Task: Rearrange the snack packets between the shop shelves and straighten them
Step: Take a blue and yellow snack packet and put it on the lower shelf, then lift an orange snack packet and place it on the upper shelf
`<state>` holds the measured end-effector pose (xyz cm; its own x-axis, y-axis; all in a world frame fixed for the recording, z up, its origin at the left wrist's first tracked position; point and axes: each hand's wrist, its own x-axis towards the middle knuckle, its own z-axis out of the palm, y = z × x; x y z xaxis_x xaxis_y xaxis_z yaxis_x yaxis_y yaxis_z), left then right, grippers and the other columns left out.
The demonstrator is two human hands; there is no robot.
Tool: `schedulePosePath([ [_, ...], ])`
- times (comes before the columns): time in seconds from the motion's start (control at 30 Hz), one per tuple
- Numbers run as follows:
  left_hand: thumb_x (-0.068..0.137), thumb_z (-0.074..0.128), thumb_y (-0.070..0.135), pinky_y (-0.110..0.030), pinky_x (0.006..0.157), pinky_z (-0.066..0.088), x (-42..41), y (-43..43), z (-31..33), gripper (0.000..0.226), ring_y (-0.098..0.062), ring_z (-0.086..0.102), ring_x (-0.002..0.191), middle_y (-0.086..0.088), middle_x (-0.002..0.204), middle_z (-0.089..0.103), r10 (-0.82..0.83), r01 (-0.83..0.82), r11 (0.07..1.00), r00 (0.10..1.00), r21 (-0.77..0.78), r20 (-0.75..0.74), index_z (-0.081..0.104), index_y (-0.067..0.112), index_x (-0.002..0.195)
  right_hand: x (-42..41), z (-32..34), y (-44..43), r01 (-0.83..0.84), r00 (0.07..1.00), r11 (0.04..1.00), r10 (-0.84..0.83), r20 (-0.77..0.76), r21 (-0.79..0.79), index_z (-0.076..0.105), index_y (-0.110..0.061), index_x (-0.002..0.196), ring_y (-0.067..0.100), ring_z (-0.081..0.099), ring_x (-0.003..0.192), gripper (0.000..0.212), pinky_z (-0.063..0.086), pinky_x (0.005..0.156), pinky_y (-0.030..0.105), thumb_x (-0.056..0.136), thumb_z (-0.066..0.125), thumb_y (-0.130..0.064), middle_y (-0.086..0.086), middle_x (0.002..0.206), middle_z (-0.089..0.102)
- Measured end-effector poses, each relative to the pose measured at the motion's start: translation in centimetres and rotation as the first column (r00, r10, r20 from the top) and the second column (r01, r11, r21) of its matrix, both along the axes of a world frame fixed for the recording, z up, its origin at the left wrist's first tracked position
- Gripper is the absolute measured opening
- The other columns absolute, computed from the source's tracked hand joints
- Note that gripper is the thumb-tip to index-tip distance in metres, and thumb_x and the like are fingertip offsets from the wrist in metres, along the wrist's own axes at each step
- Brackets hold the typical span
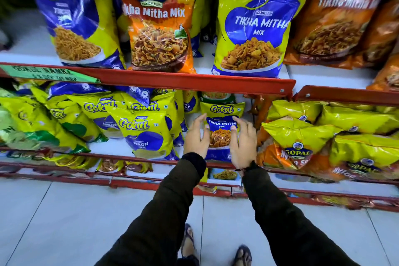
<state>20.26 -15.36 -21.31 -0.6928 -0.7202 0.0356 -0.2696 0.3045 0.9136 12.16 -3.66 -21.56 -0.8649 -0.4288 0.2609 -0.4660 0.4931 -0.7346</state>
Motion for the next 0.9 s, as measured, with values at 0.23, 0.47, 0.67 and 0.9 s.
schedulePosePath([
  [0.23, 0.101, 0.045, 0.017, -0.042, 0.105, 0.045, 2.9, -2.7, 8.9, 0.03, -0.018, 0.057, 0.118, 0.0, 0.125, 0.064, 0.022, -0.136, 0.897, 0.964, -0.421, -0.264, 0.061, 0.02, 0.126, 2.6, 9.2, -2.7, -0.198, 0.931, 0.972, 0.145, -0.335, -0.128, 0.054, -0.025, 0.13, 0.015, 0.049, 0.123, 0.032, 0.035, 0.103, 0.03, 0.102, 0.041, -0.029, -0.004, 0.129, 0.054],
  [0.47, 0.099, 0.049, 0.014, -0.04, 0.104, 0.044, 2.7, -8.6, 18.1, 0.029, -0.02, 0.056, 0.117, 0.0, 0.123, 0.065, 0.023, -0.307, 0.739, 0.901, -0.6, -0.432, 0.064, 0.019, 0.122, 0.7, 17.8, -10.0, -0.317, 0.91, 0.885, 0.182, -0.373, -0.341, 0.051, -0.014, 0.137, 0.017, 0.046, 0.133, 0.038, 0.035, 0.112, 0.027, 0.101, 0.048, -0.026, 0.004, 0.137, 0.05],
  [0.67, 0.1, 0.047, 0.02, -0.037, 0.118, 0.022, 0.1, -15.8, 23.6, 0.046, -0.026, 0.029, 0.147, -0.009, 0.156, 0.035, 0.249, -0.426, 0.835, 0.857, -0.349, -0.451, 0.043, 0.017, 0.145, -2.2, 22.8, -16.1, -0.189, 0.979, 0.887, 0.205, -0.008, -0.422, 0.035, -0.012, 0.151, 0.024, 0.033, 0.147, 0.056, 0.026, 0.12, 0.035, 0.101, 0.045, -0.036, 0.01, 0.156, 0.038],
  [0.9, 0.1, 0.049, 0.033, -0.044, 0.109, 0.042, -2.1, -21.1, 24.0, 0.045, -0.039, 0.056, 0.127, -0.023, 0.132, 0.063, 0.294, -0.28, 0.956, 0.908, 0.089, -0.297, 0.058, 0.004, 0.132, -4.5, 23.8, -18.7, -0.089, 0.917, 0.849, 0.274, 0.289, -0.52, 0.063, -0.017, 0.123, 0.027, 0.056, 0.126, 0.044, 0.041, 0.112, 0.043, 0.096, 0.051, -0.049, 0.006, 0.128, 0.065],
])
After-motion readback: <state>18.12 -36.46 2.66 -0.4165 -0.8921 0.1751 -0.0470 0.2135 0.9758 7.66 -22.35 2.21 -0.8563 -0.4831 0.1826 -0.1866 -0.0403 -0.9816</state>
